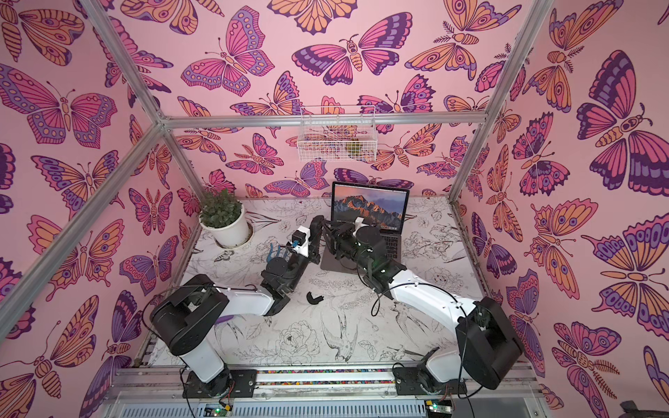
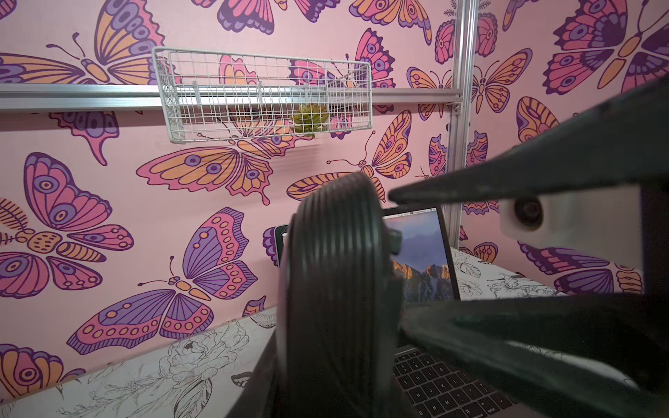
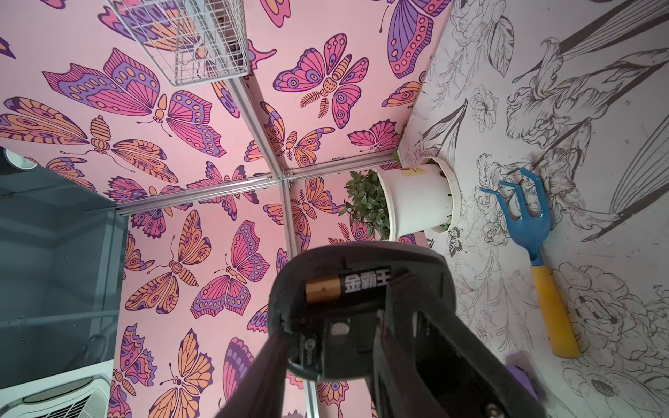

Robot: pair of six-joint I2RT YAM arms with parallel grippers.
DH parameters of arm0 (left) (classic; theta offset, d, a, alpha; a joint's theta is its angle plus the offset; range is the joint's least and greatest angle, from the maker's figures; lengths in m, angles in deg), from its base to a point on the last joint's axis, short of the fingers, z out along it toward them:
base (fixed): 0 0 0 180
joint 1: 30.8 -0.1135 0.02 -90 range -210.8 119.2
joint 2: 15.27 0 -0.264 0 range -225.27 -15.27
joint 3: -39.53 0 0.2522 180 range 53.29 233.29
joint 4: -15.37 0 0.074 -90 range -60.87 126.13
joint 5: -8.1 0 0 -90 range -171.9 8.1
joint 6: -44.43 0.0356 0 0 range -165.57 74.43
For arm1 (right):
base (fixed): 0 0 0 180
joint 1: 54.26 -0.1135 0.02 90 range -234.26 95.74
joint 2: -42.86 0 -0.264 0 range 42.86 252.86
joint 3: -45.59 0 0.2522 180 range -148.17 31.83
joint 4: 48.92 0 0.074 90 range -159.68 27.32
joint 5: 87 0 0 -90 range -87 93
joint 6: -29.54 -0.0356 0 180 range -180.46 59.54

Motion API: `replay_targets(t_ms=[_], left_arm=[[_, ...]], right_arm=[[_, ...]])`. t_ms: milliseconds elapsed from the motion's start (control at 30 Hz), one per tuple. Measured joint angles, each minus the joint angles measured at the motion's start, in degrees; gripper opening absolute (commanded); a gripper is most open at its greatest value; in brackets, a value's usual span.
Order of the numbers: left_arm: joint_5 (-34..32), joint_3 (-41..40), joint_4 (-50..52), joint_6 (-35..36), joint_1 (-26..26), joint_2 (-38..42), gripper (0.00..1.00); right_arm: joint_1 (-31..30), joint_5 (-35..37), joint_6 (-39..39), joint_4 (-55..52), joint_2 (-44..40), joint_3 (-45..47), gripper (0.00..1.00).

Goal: Insert the wireless mouse receiver into the laptop
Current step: Take out the USB plug from the mouse.

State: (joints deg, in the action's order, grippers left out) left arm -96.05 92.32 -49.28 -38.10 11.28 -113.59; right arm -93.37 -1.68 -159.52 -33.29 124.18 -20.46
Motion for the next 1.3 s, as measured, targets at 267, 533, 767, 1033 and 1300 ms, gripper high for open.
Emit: replay_targets(t_ms=[267, 533, 767, 1033, 1300], left_arm=[[-0.26, 0.00, -0.04, -0.02, -0.17, 0.02, 0.00], [-0.02, 0.00, -0.04, -0.02, -0.17, 0.07, 0.00], [-0.02, 0.02, 0.07, -0.17, -0.24, 0.07, 0.00], [-0.02, 0.15, 0.50, -0.48, -0.24, -0.02, 0.00], [0.61, 0.46, 0.74, -1.01, -0.63, -0.07, 0.00]], right_arm=[[0.00, -0.33, -0.13, 2.78, 1.68, -0.87, 0.34], [0.02, -0.44, 0.52, 2.56, 1.73, -1.33, 0.29], [0.02, -0.48, 1.77, 2.27, 1.73, -1.33, 0.27], [0.02, -0.74, 3.63, 0.90, 1.57, -1.66, 0.25], [-0.07, -1.27, 5.49, -0.92, 1.57, -2.78, 0.24]])
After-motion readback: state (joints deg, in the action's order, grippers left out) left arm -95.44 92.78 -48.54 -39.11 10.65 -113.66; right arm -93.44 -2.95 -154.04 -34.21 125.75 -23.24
